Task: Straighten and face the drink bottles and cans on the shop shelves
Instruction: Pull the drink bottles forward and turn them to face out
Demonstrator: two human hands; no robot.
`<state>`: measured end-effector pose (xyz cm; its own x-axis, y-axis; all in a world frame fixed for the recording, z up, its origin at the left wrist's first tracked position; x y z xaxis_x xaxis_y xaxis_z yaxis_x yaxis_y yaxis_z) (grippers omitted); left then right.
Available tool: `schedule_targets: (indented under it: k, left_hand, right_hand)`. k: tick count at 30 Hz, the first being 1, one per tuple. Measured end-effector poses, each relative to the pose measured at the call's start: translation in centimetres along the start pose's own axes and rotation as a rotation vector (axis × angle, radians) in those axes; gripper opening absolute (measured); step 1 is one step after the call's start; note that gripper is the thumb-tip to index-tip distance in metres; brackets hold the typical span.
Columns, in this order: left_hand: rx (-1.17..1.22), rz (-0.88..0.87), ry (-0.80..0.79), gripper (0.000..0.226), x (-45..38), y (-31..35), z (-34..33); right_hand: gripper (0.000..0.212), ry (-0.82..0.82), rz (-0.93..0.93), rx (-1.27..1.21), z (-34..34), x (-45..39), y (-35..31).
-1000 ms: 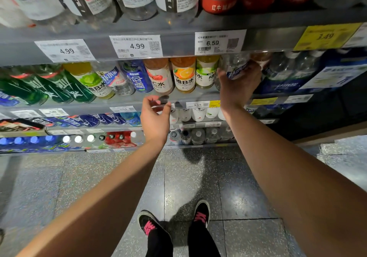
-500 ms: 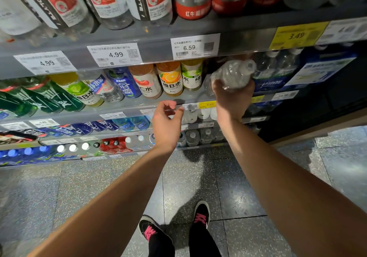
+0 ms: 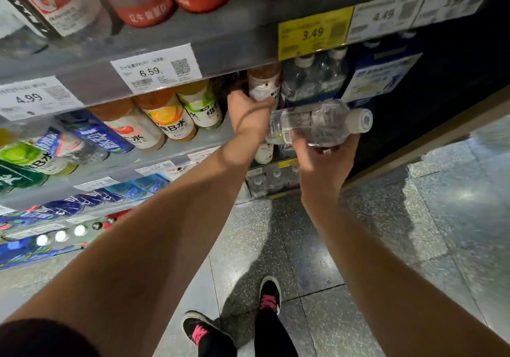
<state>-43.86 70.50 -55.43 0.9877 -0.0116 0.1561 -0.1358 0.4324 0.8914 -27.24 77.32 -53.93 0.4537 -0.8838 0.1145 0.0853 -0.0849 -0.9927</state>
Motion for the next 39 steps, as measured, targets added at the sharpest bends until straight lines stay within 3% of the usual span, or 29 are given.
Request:
schedule_targets:
  k: [4, 9, 16, 20, 25, 33, 39]
  left_hand:
    - [0.025, -0.042, 0.039, 0.053, -0.3, 0.5, -1.5]
    - [0.043, -0.087, 0.095, 0.040, 0.2, -0.2, -1.0]
    - [0.298, -0.186, 0.261, 0.060, 4.3, -2.9, 3.0]
    - [0.399, -0.122, 0.285, 0.070, 5.2, -5.3, 4.9]
    - [0.325, -0.173, 0.267, 0.069, 4.8, -4.2, 6.2]
    - [0.113, -0.157, 0.277, 0.064, 3.5, -2.7, 5.9]
    - [-0.086, -0.075, 0.329, 0.076, 3.5, -1.5, 5.4]
  right_hand:
    - [0.070, -0.023, 0.040, 0.024, 1.1, -0.6, 0.7]
    - [0.068, -0.041, 0.085, 0.089, 0.7, -0.9, 0.5]
    - [0.070, -0.093, 0.086, 0.130, -0.8, -0.8, 1.0]
    - [0.073, -0.148, 0.086, 0.205, -3.1, -0.9, 1.0]
    - [0.067, -0.080, 0.353, 0.353, -6.9, -1.6, -1.2]
    - [0.077, -0.097, 0.375, 0.651, -10.0, -2.8, -1.5]
    - [0.071, -0.033, 0.295, 0.589, -10.1, -1.9, -2.1]
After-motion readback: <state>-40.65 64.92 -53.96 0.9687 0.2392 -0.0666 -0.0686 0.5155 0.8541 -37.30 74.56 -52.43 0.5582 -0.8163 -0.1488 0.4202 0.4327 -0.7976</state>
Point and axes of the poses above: each hand's wrist, its own x-axis away from the middle knuckle, its own z-axis out of the back of the hand, y = z × x, the point moved 3 cm from there along -x, towards the middle knuckle, and after that the axes turned 6 degrees about -z, right-handed, at the moved point
